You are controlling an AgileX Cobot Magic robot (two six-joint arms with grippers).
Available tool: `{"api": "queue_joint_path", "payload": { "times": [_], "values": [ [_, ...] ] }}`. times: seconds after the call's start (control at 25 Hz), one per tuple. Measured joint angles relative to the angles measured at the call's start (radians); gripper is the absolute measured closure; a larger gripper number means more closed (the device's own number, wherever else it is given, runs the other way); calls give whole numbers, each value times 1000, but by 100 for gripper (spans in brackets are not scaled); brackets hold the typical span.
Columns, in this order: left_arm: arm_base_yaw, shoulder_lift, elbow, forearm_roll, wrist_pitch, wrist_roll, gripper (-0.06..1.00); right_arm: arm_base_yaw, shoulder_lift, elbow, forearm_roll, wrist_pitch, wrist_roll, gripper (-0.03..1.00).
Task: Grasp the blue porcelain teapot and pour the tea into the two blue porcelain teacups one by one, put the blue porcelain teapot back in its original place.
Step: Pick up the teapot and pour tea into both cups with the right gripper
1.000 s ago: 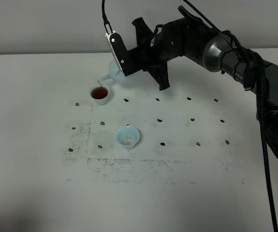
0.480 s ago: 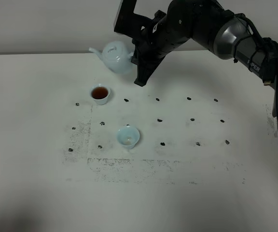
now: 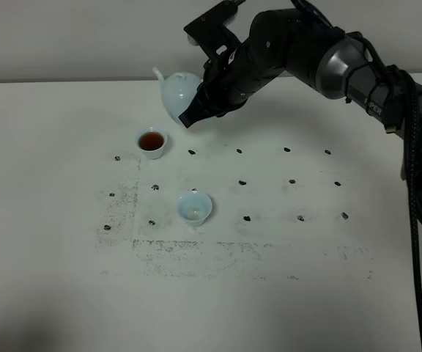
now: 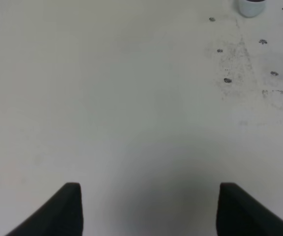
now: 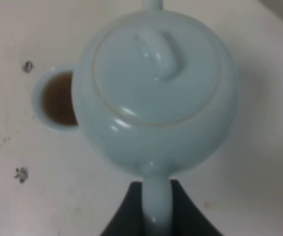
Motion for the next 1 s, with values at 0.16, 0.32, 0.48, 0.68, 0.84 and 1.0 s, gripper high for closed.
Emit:
{"api": "queue_joint_path", "payload": {
  "times": [0.16, 0.32, 0.48, 0.68, 0.84, 1.0],
  "values": [
    [0, 0, 0, 0, 0, 0, 39, 0, 43, 0, 9, -14, 4, 89],
    [0, 0, 0, 0, 0, 0, 39, 0, 62, 0, 13, -39, 6, 89],
    [0, 0, 0, 0, 0, 0, 39, 0, 81, 0, 13, -52, 7, 89],
    [0, 0, 0, 0, 0, 0, 39, 0, 79, 0, 10, -51, 7, 89],
    [0, 0, 0, -1, 0, 0, 39, 0, 58, 0, -5, -23, 7, 89],
    [0, 0, 0, -1, 0, 0, 39, -1, -1, 14, -18, 28, 7, 89]
  ]
}}
